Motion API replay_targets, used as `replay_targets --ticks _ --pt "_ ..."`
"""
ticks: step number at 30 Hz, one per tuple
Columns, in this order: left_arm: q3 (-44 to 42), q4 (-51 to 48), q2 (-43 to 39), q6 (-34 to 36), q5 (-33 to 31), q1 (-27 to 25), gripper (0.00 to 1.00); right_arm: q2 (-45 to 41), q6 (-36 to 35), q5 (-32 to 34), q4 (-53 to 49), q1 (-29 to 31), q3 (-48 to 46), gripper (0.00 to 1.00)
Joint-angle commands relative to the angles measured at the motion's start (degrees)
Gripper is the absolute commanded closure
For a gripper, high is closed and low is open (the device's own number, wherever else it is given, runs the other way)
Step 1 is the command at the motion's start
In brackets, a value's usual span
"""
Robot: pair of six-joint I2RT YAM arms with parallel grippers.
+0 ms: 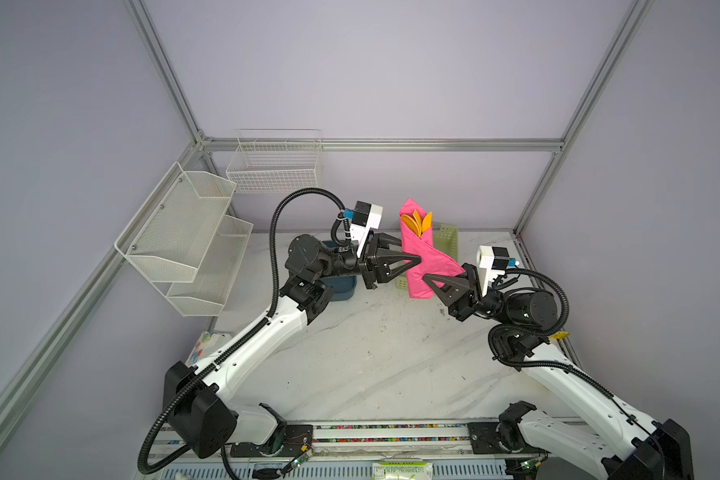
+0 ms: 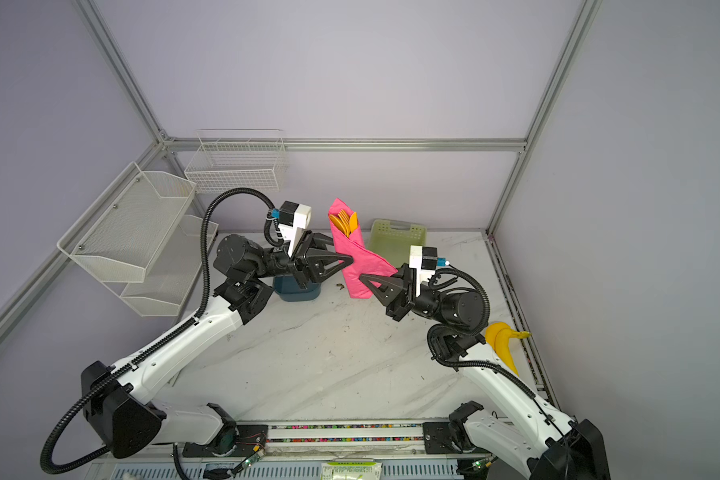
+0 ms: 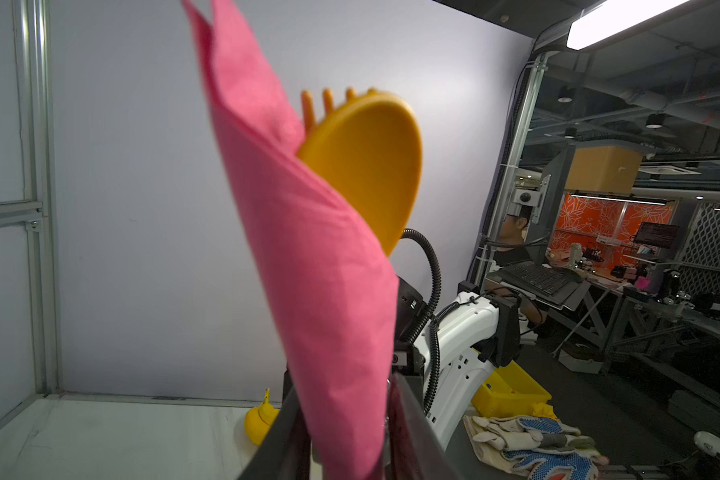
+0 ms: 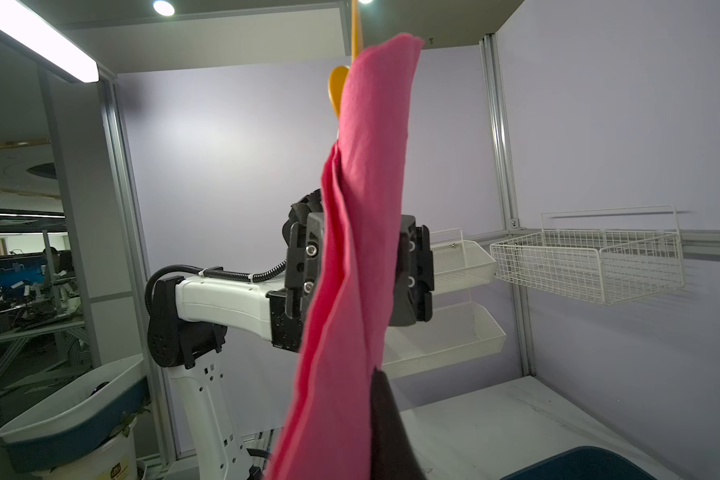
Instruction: Place the utensils on the paper napkin and roll it up
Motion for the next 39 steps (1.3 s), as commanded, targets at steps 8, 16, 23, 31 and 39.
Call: replay_targets --ticks 8,16,23,31,39 --pt "5.68 3.08 0.75 -0.95 1.74 -0.87 0.74 1.10 1.09 -0.34 2.54 0.22 1.27 1.00" --pt "5.88 2.22 0.94 -0.15 1.38 -1.14 0.80 1.30 1.04 -0.99 2.05 0.45 1.53 1.00" --pt "5.87 -1.86 -0.35 2.82 -0.06 -1.16 0.91 0.80 0.09 -0.12 -0.04 0.48 1.66 1.00" --pt "5.64 -12.65 -3.43 11.45 -5.46 -1.16 0.99 -2.31 -2.92 4.07 -7.24 0.51 1.36 0.75" --pt "5.77 -19.03 -5.48 16.19 -10.07 -1.16 1.00 -5.43 -4.34 7.18 -10.54 0.51 0.48 0.68"
